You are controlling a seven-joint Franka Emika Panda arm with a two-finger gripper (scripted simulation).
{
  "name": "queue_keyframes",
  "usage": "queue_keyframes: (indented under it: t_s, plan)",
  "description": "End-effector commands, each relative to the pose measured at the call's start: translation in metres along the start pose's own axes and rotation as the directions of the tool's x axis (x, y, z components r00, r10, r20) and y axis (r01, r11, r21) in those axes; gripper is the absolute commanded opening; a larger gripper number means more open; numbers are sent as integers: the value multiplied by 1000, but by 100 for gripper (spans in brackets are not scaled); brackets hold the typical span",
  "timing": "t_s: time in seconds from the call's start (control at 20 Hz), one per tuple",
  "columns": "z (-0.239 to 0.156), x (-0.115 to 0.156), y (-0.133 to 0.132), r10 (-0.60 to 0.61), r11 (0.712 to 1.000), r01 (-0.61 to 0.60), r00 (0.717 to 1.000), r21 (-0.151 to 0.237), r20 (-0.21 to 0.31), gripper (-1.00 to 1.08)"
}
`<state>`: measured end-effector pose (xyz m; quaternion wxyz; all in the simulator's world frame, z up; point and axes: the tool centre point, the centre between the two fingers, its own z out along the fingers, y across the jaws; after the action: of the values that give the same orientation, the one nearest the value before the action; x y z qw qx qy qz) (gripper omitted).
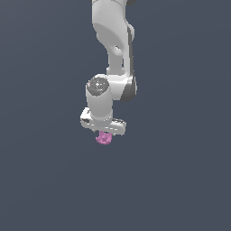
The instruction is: Pick up the object and move it to a goal position.
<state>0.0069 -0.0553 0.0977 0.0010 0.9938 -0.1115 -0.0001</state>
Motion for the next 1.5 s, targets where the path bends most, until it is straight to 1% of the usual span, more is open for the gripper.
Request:
queue_keyframes:
  t_s: [0.0, 0.3, 0.75, 1.0, 1.05, 1.45]
  plan:
    - [6, 0, 4, 19, 1000, -19, 1000, 2, 0, 100]
    - [10, 0, 4, 18, 1000, -18, 1000, 1, 1, 100]
    - [51, -1, 5, 22, 1000, -22, 1000, 2, 0, 100]
    - [58, 0, 4, 23, 1000, -23, 1000, 2, 0, 100]
    - [58, 0, 4, 23, 1000, -23, 1000, 2, 0, -100]
    - [58, 0, 4, 23, 1000, -23, 1000, 2, 0, -100]
